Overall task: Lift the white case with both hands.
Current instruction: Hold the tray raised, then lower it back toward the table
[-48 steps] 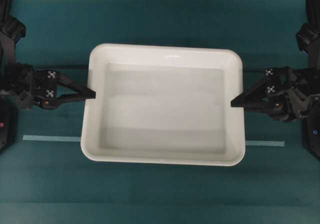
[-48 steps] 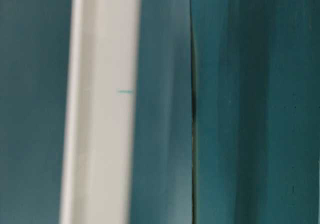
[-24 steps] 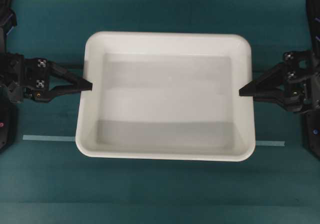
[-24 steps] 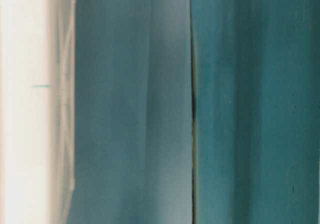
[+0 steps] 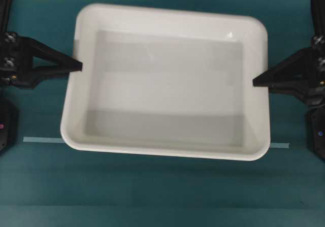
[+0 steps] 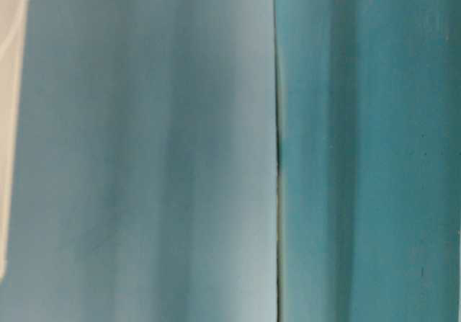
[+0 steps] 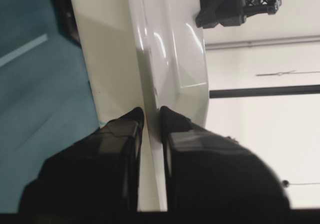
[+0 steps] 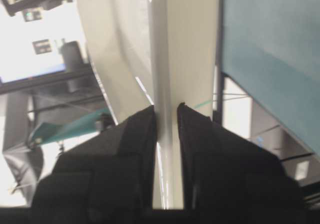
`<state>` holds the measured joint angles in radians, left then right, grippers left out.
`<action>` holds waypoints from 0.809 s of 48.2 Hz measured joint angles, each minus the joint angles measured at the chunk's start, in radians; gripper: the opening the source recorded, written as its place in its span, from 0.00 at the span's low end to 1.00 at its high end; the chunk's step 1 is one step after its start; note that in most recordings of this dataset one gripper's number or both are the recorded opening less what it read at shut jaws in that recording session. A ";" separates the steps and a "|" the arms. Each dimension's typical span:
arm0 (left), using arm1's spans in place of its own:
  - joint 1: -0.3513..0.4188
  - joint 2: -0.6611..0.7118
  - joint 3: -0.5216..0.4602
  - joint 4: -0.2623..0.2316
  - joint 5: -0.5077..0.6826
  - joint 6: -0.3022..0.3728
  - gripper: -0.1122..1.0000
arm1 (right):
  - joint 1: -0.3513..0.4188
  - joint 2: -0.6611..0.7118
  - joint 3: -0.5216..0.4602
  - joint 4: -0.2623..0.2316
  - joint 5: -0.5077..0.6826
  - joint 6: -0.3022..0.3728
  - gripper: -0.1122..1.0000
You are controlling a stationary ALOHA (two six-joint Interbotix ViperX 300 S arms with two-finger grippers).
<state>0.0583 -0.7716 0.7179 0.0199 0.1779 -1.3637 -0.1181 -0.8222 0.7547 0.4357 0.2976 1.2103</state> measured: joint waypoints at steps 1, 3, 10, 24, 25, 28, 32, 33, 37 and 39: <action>0.000 -0.002 -0.003 0.000 0.005 0.002 0.17 | -0.002 0.000 -0.006 -0.002 0.002 0.000 0.20; 0.000 -0.003 -0.009 0.000 0.012 0.000 0.17 | 0.000 -0.002 -0.018 -0.002 0.009 0.000 0.20; 0.000 -0.003 -0.031 0.000 0.032 0.000 0.17 | -0.002 -0.002 -0.061 0.000 0.044 0.003 0.20; 0.000 -0.003 -0.058 0.000 0.038 0.000 0.17 | -0.017 -0.003 -0.084 0.000 0.078 0.003 0.20; 0.000 -0.003 -0.058 0.000 0.038 0.000 0.17 | -0.017 -0.002 -0.084 0.000 0.078 0.003 0.20; 0.000 -0.003 -0.058 0.000 0.038 0.000 0.17 | -0.018 -0.003 -0.084 0.002 0.081 0.003 0.20; 0.000 -0.003 -0.058 0.000 0.038 0.000 0.17 | -0.020 -0.002 -0.084 0.000 0.083 0.003 0.20; 0.000 -0.003 -0.058 0.000 0.038 0.000 0.17 | -0.020 -0.003 -0.084 0.002 0.083 0.003 0.20; 0.000 -0.003 -0.058 0.000 0.038 0.000 0.17 | -0.020 -0.003 -0.084 0.002 0.083 0.003 0.20; -0.002 -0.003 -0.058 0.000 0.038 0.000 0.17 | -0.020 -0.003 -0.084 0.002 0.083 0.002 0.20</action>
<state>0.0568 -0.7747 0.6596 0.0199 0.2163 -1.3637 -0.1381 -0.8253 0.6703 0.4372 0.3804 1.2118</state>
